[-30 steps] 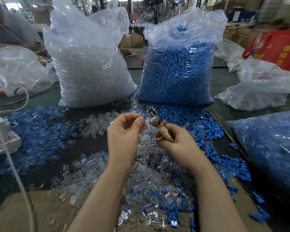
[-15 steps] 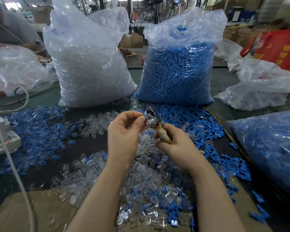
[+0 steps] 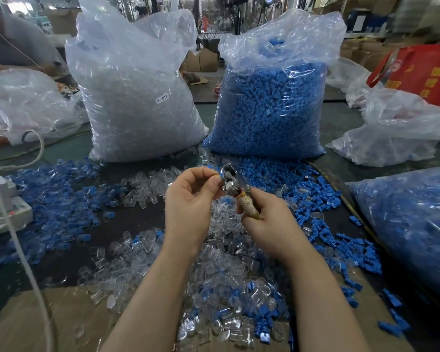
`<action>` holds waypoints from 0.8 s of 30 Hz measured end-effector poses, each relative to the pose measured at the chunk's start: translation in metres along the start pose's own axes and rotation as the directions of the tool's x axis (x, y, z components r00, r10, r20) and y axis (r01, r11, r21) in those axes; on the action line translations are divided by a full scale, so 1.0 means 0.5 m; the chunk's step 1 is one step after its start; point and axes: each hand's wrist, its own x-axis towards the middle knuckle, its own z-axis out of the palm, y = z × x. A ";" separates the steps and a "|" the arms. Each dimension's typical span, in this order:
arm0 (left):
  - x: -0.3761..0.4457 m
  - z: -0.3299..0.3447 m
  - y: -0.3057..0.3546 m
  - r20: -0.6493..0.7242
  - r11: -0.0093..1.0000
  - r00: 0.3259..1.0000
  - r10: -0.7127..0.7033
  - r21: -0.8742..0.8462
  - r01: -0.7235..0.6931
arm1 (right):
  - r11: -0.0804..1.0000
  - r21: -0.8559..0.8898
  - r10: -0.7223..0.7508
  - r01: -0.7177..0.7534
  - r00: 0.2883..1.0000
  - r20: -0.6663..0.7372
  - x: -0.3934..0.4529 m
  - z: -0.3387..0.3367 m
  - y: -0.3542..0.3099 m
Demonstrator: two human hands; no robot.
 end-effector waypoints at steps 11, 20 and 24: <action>0.022 -0.039 0.008 0.008 0.988 0.998 -0.063 0.142 0.061 | 0.999 -0.026 -0.033 0.031 0.996 -0.086 0.001 -0.001 -0.008; 0.060 -0.259 -0.034 -0.440 0.313 0.888 0.134 0.869 0.383 | 0.999 -0.033 0.011 -0.018 0.981 -0.195 0.006 -0.008 0.011; 0.056 -0.282 -0.049 -0.533 0.260 0.846 0.029 0.821 0.508 | 0.995 -0.091 0.023 -0.046 0.973 -0.229 0.006 -0.010 0.014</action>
